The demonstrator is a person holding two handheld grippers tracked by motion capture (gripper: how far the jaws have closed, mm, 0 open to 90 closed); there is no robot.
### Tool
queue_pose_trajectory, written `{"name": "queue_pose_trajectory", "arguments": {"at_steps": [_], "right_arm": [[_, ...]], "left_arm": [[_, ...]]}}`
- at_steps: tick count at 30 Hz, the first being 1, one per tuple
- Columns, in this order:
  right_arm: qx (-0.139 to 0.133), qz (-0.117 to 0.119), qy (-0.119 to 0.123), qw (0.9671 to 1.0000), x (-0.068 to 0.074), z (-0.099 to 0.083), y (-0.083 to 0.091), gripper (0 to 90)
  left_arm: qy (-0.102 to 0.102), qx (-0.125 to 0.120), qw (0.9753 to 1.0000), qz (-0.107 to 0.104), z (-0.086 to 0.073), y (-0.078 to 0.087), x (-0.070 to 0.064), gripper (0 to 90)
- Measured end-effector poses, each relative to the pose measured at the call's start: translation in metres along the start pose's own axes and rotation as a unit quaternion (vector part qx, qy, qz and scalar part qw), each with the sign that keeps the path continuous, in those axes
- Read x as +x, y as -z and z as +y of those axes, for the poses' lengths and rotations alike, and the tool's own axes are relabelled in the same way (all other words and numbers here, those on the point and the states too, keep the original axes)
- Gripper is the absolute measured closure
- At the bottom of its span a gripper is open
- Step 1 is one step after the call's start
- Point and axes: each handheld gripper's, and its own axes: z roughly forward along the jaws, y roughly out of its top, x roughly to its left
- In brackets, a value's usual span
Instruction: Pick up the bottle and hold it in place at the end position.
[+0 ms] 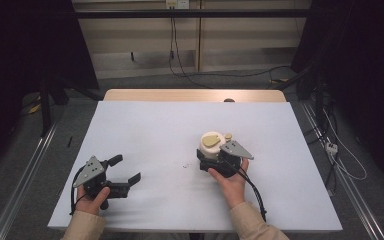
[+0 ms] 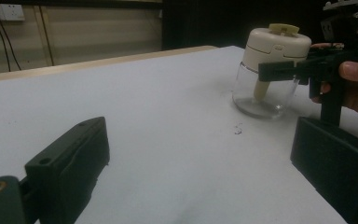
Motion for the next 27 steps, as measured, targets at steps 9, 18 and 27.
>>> {"name": "queue_pose_trajectory", "arguments": {"at_steps": [9, 18, 27], "right_arm": [[-0.001, -0.001, 0.008, 1.0000, 0.0003, 0.0004, 0.0008, 5.7], [-0.014, -0.002, 0.003, 0.9999, 0.0015, -0.0001, 0.0003, 5.9], [-0.031, 0.008, -0.009, 0.9994, 0.0026, 0.0065, 0.0010, 5.9]], "left_arm": [[0.003, -0.001, 1.0000, -0.003, 0.0000, 0.0005, 0.0007, 4.2], [0.003, -0.003, 1.0000, -0.006, 0.0001, 0.0009, 0.0010, 4.2], [0.007, -0.006, 0.9999, -0.006, -0.0002, 0.0010, 0.0013, 4.2]]}}
